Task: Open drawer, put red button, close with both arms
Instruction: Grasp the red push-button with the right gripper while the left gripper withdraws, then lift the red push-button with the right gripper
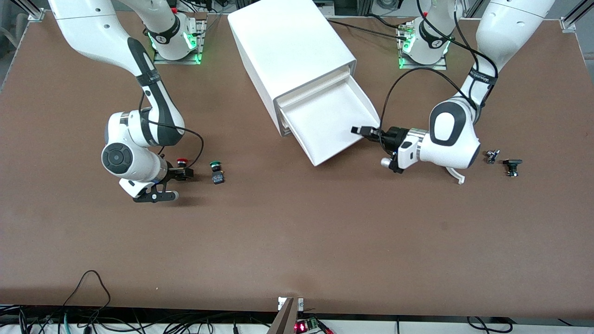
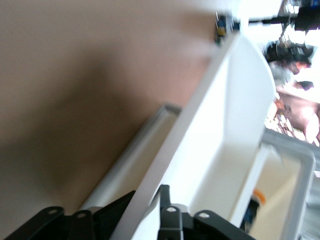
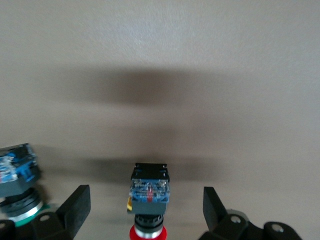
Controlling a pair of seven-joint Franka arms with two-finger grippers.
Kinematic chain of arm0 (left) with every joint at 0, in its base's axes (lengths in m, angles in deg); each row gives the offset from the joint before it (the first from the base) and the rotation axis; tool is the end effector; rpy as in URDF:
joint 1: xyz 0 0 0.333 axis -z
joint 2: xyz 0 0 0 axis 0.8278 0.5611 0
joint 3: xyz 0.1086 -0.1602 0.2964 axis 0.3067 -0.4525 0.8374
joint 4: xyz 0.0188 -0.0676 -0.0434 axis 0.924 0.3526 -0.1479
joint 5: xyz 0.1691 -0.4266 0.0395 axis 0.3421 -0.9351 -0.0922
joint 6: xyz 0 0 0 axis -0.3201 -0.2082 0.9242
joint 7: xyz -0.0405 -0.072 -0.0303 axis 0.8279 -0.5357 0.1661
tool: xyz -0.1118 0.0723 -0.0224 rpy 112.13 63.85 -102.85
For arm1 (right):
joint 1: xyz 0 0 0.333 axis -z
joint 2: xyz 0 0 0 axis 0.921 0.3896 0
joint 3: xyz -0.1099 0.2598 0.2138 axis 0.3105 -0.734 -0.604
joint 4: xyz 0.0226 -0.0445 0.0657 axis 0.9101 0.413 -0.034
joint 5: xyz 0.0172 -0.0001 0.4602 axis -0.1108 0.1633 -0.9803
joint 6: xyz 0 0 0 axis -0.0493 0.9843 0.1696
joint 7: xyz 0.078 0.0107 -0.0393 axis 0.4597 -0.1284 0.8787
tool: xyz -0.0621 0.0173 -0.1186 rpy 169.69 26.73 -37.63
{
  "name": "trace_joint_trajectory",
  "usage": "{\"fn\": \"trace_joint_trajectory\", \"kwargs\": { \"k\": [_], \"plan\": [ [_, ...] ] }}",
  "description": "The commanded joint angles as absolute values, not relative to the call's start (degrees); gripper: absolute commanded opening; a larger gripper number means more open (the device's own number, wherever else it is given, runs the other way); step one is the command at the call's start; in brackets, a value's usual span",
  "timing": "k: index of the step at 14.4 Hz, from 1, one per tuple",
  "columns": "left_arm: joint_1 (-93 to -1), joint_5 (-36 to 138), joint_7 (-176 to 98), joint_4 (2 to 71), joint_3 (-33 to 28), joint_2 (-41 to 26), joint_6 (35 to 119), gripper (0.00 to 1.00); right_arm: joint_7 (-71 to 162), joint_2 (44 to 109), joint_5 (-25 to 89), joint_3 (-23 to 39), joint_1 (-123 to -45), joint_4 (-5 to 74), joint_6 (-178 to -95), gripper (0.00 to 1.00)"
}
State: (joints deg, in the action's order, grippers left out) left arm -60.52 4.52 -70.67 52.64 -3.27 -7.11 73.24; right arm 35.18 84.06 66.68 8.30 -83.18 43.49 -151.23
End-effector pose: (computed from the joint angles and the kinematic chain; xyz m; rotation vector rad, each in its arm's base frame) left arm 0.5845 -0.2260 0.1979 2.1519 -0.0601 -0.4461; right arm 0.6708 0.1243 0.1619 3.0897 0.1062 -0.2190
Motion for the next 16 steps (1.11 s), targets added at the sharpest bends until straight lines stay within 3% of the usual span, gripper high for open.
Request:
{"fn": "trace_joint_trajectory", "kwargs": {
  "k": [1,8,12,13,16],
  "plan": [
    [-60.5,5.6,-68.5,51.9,-3.0,-9.0,76.1,1.0,35.5,83.1,66.8,7.0,-83.0,48.7,-156.6,1.0],
    [-63.7,29.4,-68.3,41.8,2.9,-19.1,77.3,1.0,37.5,81.8,68.0,5.3,-83.2,52.6,-158.0,0.99],
    [-64.8,50.3,-68.2,36.8,4.9,-27.6,72.5,1.0,39.2,81.9,68.9,5.5,-83.1,52.3,-158.1,0.97],
    [-64.8,54.8,-68.0,35.6,4.9,-29.3,70.0,1.0,39.0,82.0,68.8,5.6,-83.0,52.2,-158.1,0.94],
    [-64.8,58.1,-63.4,34.6,7.3,-34.4,62.2,1.0,37.3,82.1,68.1,5.7,-82.5,52.0,-158.8,0.7]
  ]
}}
